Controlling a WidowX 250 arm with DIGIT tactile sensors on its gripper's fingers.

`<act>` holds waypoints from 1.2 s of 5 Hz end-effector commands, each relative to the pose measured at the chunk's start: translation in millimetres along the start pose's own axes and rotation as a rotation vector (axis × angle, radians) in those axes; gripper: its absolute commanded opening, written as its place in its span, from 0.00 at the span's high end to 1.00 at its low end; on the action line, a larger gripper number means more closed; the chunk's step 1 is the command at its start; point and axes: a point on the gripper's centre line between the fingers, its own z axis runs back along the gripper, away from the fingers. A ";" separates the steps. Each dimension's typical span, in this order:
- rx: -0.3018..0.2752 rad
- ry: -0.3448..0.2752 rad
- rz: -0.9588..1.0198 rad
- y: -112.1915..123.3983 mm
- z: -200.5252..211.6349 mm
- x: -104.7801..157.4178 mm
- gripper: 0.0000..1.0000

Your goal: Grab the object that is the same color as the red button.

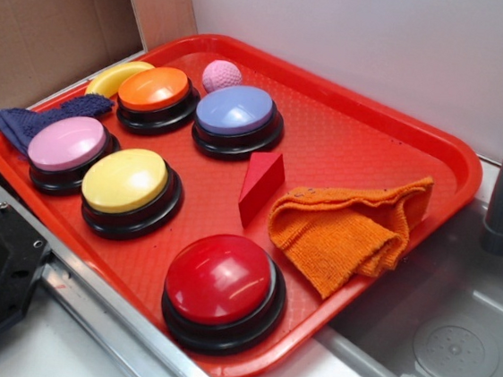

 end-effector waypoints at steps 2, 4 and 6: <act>-0.041 -0.146 0.517 -37.7 -103.5 56.5 0.00; -0.034 -0.117 0.585 -57.5 -164.7 79.8 0.00; 0.012 -0.133 0.590 -61.8 -193.6 97.7 0.00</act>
